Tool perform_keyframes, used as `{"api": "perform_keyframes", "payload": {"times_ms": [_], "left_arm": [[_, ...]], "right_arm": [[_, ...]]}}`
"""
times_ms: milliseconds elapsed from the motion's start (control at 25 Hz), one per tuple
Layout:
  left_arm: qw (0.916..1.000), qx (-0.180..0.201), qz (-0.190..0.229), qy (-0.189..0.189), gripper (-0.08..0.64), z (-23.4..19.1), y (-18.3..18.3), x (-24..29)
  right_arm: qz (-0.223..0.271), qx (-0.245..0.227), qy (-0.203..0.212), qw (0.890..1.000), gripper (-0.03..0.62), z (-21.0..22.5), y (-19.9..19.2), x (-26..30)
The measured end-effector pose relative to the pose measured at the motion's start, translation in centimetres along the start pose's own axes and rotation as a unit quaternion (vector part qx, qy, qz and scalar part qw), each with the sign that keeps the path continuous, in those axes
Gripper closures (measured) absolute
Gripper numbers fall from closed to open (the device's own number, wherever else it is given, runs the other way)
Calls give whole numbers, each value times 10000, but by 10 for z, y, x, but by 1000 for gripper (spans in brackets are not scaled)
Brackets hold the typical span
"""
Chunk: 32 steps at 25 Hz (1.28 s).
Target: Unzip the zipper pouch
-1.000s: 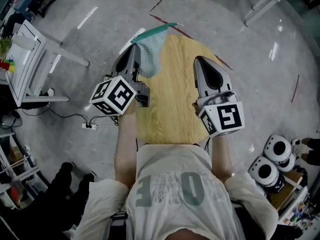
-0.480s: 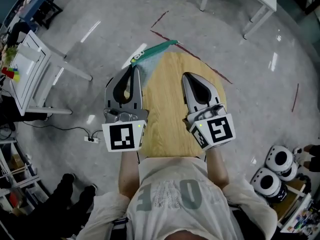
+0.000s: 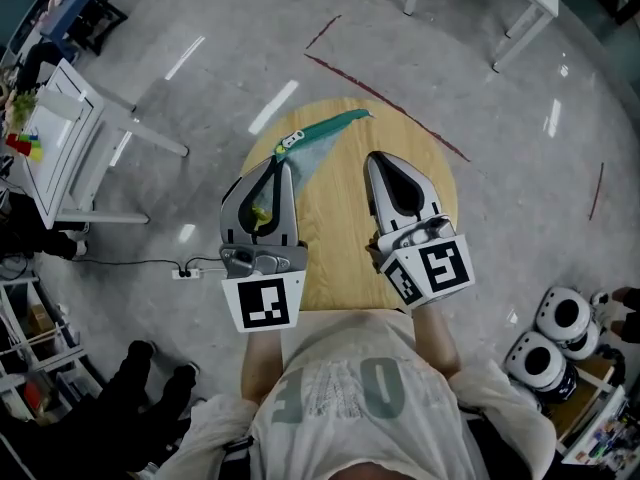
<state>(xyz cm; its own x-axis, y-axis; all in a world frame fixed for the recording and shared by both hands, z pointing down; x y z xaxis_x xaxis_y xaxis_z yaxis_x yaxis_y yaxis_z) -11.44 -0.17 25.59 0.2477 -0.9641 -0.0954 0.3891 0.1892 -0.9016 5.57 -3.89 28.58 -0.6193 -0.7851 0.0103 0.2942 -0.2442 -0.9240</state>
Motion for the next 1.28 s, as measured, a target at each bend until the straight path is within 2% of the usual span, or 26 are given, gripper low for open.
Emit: {"api": "perform_keyframes", "payload": {"times_ms": [160, 240, 280, 360, 400, 440, 520, 560, 600, 760, 840, 960, 1080, 1200, 1280], "left_arm": [[10000, 45, 24, -31, 529, 1, 2, 0], [9999, 130, 50, -52, 529, 2, 4, -1], [9997, 205, 61, -78, 529, 2, 5, -1], [9990, 406, 76, -141, 529, 2, 5, -1], [9985, 512, 78, -169, 529, 4, 6, -1], [9979, 615, 78, -191, 529, 6, 7, -1], [9961, 847, 96, -222, 529, 11, 11, -2], [9949, 971, 124, -229, 529, 13, 13, -2], [9937, 1085, 165, -227, 529, 14, 14, -2], [9886, 1466, 291, -188, 529, 16, 17, -2], [9860, 1630, 287, -210, 529, 19, 15, -1], [9817, 1862, 270, -300, 529, 25, 12, 0], [9815, 1872, 237, -334, 529, 27, 7, 0], [9797, 1951, 232, -387, 529, 31, 7, 1], [9803, 1921, 241, -380, 529, 31, 8, 1]], "right_arm": [[211, 166, 160, 9995, 561, -4, 13, 0], [369, 570, 482, 9965, 560, -9, 25, 4], [424, 931, 727, 9921, 560, -12, 31, 9], [432, 1844, 1327, 9729, 547, -17, 40, 20], [373, 2300, 1643, 9585, 492, -19, 43, 25], [289, 2712, 1930, 9425, 407, -20, 44, 30], [158, 3325, 2289, 9148, 397, -23, 45, 35], [122, 3475, 2342, 9079, 399, -24, 45, 37], [80, 3514, 2332, 9067, 400, -25, 44, 39], [-142, 3385, 2232, 9140, 419, -31, 37, 44], [-182, 3413, 2243, 9126, 426, -32, 34, 44], [-184, 3639, 2352, 9011, 448, -32, 32, 44], [-151, 3740, 2357, 8969, 477, -30, 30, 44], [-176, 4020, 2446, 8822, 502, -31, 28, 44], [-180, 4062, 2355, 8827, 513, -31, 26, 44]]}}
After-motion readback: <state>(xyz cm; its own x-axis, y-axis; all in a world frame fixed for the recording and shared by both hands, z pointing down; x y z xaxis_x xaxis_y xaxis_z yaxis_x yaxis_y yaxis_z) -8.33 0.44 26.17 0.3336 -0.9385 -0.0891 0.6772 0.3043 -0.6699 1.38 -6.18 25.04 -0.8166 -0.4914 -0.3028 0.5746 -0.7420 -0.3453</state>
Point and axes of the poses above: the fingertips, and each gripper's own axes: x forward along the fingers, z to its right, y out of its top, the point moved 7 cm from there along -x, backward along the fingers, and after that the axes turned 10 degrees about x, right-handed, at the moved point
